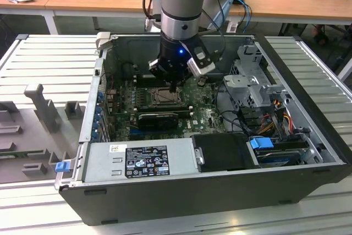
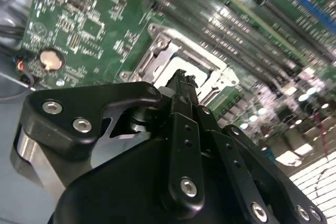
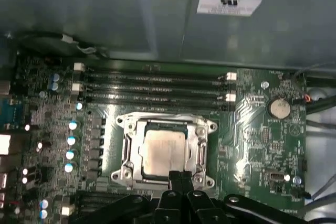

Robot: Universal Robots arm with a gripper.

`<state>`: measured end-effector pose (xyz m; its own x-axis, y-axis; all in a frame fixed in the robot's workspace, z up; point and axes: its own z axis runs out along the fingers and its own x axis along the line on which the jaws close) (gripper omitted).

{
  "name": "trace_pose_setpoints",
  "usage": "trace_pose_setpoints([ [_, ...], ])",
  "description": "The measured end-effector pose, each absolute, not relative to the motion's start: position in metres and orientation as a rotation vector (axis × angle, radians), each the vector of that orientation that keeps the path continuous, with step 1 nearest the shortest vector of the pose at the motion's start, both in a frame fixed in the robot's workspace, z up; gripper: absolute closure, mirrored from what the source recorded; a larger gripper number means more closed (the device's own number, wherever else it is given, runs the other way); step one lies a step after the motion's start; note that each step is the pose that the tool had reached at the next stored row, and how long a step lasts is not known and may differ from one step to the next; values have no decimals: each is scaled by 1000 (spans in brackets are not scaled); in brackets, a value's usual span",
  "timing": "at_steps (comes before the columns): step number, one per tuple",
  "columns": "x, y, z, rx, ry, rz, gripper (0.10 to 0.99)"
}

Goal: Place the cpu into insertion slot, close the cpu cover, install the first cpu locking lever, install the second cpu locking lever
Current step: 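Install the second cpu locking lever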

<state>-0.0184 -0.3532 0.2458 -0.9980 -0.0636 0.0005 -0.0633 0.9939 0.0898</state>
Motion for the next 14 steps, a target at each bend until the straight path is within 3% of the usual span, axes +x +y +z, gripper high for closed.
trace_pose_setpoints([
  [7,-19,-377,241,99,-3120,-145,980],
  [14,-50,-381,235,104,-3119,-176,980],
])
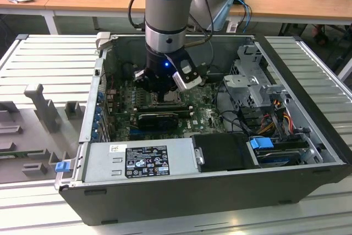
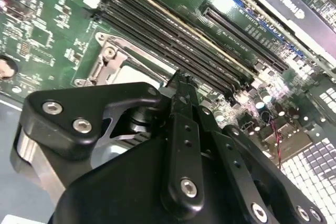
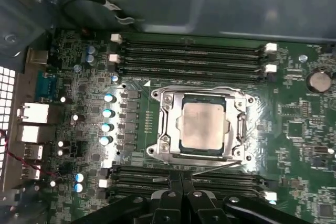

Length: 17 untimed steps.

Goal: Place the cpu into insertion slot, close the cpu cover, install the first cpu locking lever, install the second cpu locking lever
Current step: 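Install the second cpu locking lever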

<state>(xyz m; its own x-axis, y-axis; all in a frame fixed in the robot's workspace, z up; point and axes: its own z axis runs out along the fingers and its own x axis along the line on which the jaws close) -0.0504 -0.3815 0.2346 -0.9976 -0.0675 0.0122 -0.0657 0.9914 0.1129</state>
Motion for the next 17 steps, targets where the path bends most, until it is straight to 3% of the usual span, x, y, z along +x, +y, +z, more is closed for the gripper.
trace_pose_setpoints([
  [5,-54,-382,223,108,-3118,-186,980],
  [17,-62,-408,221,109,-3106,-367,980],
])
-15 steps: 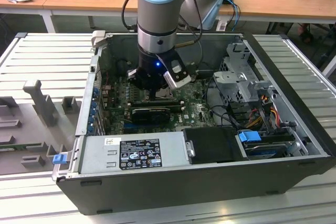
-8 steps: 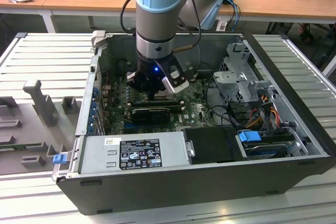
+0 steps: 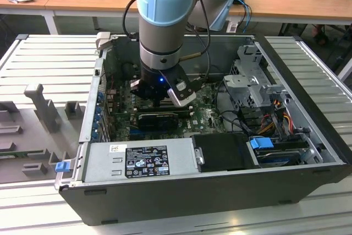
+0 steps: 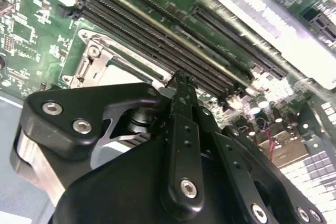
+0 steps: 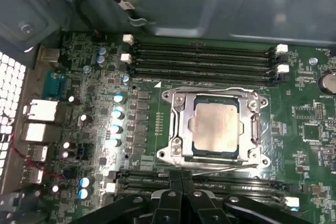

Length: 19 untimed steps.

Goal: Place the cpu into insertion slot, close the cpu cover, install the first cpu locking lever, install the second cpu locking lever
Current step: 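Install the second cpu locking lever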

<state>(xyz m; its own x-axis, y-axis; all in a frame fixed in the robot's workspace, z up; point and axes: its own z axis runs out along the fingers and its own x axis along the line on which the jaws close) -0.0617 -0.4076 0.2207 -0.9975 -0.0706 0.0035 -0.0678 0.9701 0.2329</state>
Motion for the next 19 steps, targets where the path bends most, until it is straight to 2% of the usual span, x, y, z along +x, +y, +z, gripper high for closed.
trace_pose_setpoints([
  [5,-69,-408,219,110,-3102,-409,980],
  [19,-71,-407,199,110,-3098,-447,980],
])
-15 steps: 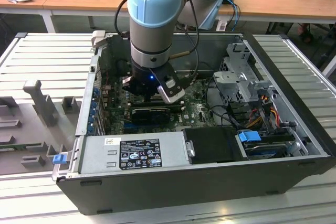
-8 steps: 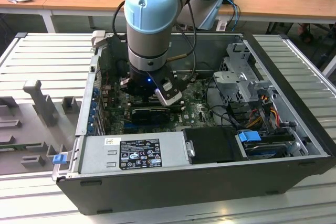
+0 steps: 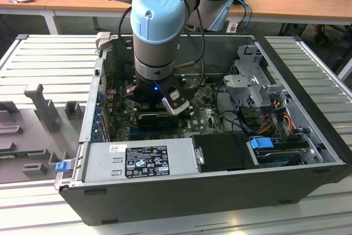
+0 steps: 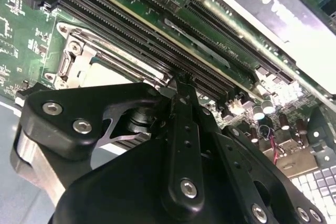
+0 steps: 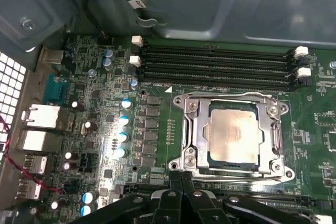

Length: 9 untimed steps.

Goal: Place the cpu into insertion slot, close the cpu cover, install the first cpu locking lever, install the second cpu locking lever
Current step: 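Install the second cpu locking lever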

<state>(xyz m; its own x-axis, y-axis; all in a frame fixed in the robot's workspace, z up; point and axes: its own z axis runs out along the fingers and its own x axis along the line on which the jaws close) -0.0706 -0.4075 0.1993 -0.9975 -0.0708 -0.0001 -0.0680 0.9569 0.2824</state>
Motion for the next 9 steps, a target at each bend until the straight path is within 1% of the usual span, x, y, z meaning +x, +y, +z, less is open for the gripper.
trace_pose_setpoints([
  [9,-71,-404,195,110,-3093,-484,980],
])
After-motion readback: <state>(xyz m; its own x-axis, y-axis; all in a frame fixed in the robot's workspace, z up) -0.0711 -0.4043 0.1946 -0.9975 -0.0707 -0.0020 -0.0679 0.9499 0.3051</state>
